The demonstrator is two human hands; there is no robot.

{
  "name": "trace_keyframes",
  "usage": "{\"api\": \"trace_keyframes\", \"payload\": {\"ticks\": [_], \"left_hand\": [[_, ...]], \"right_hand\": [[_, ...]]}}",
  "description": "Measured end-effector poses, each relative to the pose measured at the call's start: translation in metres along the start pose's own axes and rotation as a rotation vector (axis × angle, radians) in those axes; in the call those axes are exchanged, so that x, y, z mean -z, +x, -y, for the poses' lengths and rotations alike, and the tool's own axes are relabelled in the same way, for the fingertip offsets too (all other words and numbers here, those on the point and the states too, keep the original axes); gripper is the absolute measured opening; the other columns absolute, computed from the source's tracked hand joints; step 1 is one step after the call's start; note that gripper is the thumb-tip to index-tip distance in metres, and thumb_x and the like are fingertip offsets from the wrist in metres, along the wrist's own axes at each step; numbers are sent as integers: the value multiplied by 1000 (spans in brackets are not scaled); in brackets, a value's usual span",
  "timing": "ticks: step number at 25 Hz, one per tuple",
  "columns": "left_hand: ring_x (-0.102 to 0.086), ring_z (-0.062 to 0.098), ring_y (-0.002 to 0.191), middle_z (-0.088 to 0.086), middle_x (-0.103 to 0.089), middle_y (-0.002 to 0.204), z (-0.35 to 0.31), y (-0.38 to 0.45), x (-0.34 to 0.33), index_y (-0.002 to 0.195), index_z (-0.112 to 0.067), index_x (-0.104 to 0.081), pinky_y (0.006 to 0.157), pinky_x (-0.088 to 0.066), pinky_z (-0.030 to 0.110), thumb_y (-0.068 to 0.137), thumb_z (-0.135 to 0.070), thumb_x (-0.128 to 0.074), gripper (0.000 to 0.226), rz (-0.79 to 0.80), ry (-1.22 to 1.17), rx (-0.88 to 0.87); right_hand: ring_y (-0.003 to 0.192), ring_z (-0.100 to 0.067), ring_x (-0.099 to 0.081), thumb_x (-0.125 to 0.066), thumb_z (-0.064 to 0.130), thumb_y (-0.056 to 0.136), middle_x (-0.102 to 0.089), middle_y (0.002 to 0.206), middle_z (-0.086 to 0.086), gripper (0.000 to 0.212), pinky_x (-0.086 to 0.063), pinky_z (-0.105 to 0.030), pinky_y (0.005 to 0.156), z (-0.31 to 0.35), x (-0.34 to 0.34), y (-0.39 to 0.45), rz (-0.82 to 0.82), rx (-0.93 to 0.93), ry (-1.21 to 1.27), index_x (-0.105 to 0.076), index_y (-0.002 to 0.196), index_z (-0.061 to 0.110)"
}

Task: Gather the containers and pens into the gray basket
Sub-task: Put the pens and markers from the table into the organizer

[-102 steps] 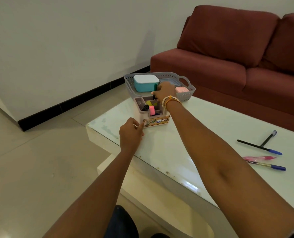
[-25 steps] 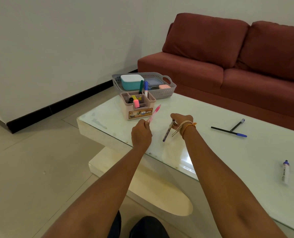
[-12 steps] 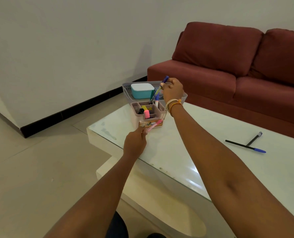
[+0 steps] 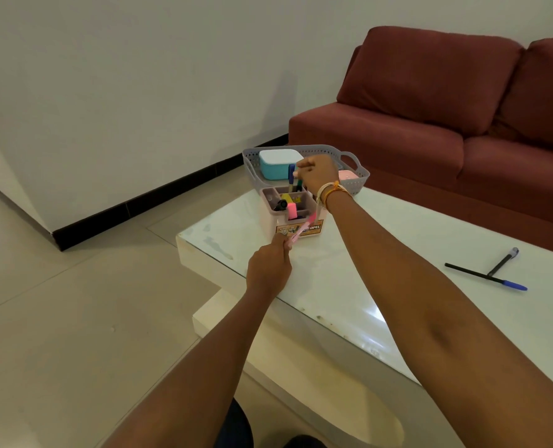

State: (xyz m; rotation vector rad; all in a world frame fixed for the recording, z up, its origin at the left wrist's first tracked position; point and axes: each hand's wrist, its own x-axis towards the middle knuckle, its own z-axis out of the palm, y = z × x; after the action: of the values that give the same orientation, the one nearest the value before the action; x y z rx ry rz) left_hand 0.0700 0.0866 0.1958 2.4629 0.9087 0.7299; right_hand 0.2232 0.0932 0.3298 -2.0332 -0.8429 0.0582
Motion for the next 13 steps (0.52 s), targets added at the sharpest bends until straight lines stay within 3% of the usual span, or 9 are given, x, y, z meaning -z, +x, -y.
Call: {"api": "trace_keyframes", "payload": {"ticks": [2, 5, 7, 9, 13], "left_hand": [[-54, 19, 59, 7, -66, 82, -3, -1, 2, 121, -12, -48, 56, -48, 32, 103, -30, -34, 29, 0, -8, 4], [-53, 17, 59, 3, -61, 78, -5, -3, 4, 122, -14, -46, 58, -49, 30, 103, -31, -34, 28, 5, -26, 22], [-54, 19, 59, 4, -62, 77, -6, -4, 5, 121, -15, -45, 59, -52, 34, 103, -30, -34, 26, -2, -31, 19], [-54, 22, 58, 7, -63, 77, -5, -5, 4, 120, -15, -46, 59, -54, 38, 103, -29, -33, 25, -12, -32, 10], [-53, 20, 58, 6, -64, 79, -6, -5, 5, 124, -16, -45, 56, -49, 33, 102, -33, -33, 30, -20, -40, -8]], "right_hand": [[103, -26, -65, -57, 7, 88, -71, 109, -15, 23, -53, -36, 94, -6, 11, -10, -76, -43, -20, -71, 106, 4], [96, -26, -65, -56, 22, 90, -69, 99, -13, 24, -54, -28, 73, -15, 28, -28, -150, -134, -175, -68, 100, 4], [87, -22, -60, -60, 31, 89, -62, 92, -11, 19, -55, -27, 76, -18, 31, -45, 19, -262, -123, -61, 94, 12], [75, -18, -59, -65, 30, 88, -62, 90, -11, 22, -57, -31, 81, -21, 30, -57, 187, -385, 110, -63, 92, 9], [65, -17, -63, -66, 13, 88, -70, 97, -20, 29, -56, -30, 76, -21, 32, -55, 235, -352, 272, -65, 111, -4]]}}
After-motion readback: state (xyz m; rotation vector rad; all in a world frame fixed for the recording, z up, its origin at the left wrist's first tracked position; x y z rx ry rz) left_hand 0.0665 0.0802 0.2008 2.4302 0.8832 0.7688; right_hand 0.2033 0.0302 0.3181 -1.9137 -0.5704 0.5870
